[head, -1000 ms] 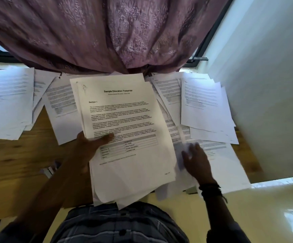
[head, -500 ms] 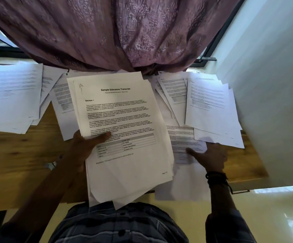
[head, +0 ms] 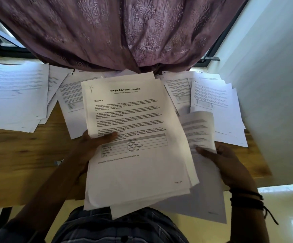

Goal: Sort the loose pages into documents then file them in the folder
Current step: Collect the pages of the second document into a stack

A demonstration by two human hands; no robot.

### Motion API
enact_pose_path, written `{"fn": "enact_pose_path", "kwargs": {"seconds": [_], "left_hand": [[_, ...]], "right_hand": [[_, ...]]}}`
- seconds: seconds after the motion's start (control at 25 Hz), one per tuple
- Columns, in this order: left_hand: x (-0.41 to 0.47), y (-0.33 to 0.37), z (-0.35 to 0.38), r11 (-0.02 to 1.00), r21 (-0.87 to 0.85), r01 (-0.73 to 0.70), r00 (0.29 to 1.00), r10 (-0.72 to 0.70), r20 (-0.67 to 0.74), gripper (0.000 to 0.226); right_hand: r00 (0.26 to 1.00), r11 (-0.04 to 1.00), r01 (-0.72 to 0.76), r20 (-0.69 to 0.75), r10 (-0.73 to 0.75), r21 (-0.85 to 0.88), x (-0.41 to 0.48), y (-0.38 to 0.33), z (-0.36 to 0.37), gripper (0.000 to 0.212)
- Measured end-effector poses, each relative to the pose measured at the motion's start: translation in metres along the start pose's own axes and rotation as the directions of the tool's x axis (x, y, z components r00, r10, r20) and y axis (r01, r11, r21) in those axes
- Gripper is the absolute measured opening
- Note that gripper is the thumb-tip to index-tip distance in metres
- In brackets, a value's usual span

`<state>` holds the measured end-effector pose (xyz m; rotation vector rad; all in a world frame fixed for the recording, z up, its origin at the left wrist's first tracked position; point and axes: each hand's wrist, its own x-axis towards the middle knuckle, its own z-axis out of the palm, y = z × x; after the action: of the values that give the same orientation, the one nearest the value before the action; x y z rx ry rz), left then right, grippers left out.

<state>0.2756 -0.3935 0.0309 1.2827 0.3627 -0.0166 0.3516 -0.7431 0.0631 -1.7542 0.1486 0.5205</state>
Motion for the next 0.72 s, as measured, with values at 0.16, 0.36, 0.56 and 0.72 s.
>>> {"fn": "enact_pose_path", "kwargs": {"seconds": [0.16, 0.36, 0.56, 0.72], "left_hand": [[-0.004, 0.006, 0.001, 0.999, -0.018, 0.051, 0.997, -0.050, 0.055, 0.034], [-0.010, 0.009, -0.004, 0.995, 0.010, 0.098, 0.987, -0.098, 0.125, 0.079], [-0.014, 0.016, -0.020, 0.995, 0.016, 0.100, 0.994, -0.101, 0.053, 0.083], [-0.024, 0.028, -0.026, 0.991, -0.137, 0.000, 0.998, -0.007, -0.057, 0.032]], "right_hand": [[0.994, 0.961, 0.047, 0.079, -0.071, 0.273, -0.007, -0.033, 0.026, 0.029], [0.969, 0.867, -0.075, 0.242, -0.054, 0.494, 0.007, -0.059, 0.075, 0.038], [0.901, 0.804, -0.174, 0.420, -0.103, 0.568, 0.007, -0.073, 0.105, 0.036], [0.896, 0.842, -0.193, 0.441, -0.059, 0.504, 0.008, -0.081, 0.109, 0.054]]}}
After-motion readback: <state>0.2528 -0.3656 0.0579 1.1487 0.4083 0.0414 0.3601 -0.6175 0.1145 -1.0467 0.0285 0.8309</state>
